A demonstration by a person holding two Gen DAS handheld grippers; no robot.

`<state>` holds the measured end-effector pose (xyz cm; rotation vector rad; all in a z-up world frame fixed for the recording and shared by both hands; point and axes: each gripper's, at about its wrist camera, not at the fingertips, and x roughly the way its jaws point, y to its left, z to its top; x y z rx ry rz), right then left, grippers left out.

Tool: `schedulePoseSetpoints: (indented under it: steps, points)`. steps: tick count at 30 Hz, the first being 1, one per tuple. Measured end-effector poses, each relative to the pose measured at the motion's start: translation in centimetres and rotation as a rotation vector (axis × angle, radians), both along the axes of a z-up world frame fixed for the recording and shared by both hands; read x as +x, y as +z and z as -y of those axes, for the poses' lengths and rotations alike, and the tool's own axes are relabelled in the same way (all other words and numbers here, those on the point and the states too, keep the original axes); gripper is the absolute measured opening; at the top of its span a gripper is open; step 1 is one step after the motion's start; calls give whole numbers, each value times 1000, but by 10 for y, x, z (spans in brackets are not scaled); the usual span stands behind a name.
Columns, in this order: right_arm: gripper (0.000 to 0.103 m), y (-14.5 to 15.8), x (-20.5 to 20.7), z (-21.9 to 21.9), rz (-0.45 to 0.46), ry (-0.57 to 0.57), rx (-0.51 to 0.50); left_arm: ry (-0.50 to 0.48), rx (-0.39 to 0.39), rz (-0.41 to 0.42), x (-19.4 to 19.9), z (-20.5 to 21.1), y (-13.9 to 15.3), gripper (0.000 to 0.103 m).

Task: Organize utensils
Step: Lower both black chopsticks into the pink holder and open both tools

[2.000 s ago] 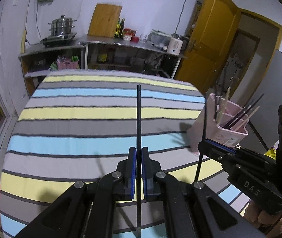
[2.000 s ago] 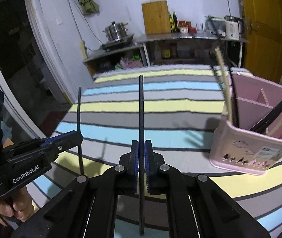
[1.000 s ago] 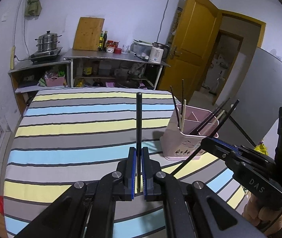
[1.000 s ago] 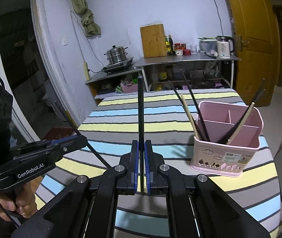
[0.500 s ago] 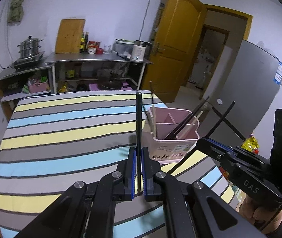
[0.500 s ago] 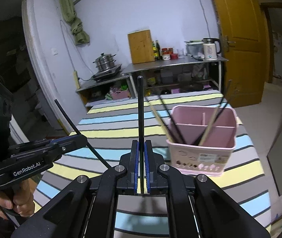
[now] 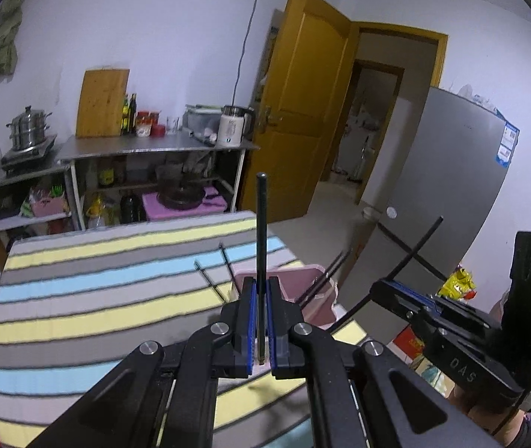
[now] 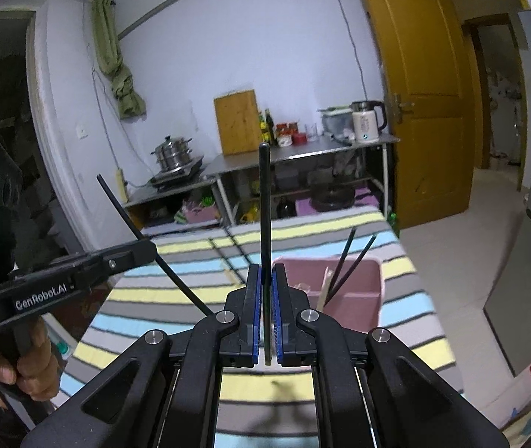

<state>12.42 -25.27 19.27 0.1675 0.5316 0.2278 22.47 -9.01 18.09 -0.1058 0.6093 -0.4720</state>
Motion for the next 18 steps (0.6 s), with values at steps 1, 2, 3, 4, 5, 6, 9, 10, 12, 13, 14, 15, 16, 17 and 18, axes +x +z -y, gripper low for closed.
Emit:
schedulePoseSetpoints:
  steps: [1,2,3,4,5,6,9,10,12,13,14,15,16,17,18]
  points:
    - [5,3,1,2,7,-5,0,2,-6,7,3,1,5,5]
    - [5,8,2,5,17,-11,1,3,-13,13,5,2,8,5]
    - [5,11,3,6,24,-15,1,3,-17,16,8,1,9,5]
    - [5,13,4,8,31,-19,0,1,-21,21,11,3,13,5]
    - [5,16,6,8,36,-21,-2,0,-21,26,13,5,15,5]
    - [5,17,8,9,41,-24,-3,-1,-19,29,14,7,16,5]
    - [5,21,12,10,53,-32,-7,-3,-10,36,22,13,19,5]
    - [5,21,14,11,54,-34,-6,-3,-9,37,23,15,19,5]
    - [5,20,18,11,57,-40,-2,-4,-7,39,28,18,19,5]
    - [5,19,20,12,56,-42,-2,-4,-5,39,30,19,18,5]
    - [5,18,22,12,56,-46,-4,-4,-5,38,31,21,16,5]
    - [5,16,24,12,55,-47,-5,-4,-4,36,33,23,15,5]
    - [5,14,27,12,51,-48,-5,-4,-2,33,36,24,12,5]
    - [5,13,28,13,49,-49,-3,-4,0,29,38,26,9,5]
    - [5,11,30,13,46,-50,-1,-4,1,26,40,27,7,5]
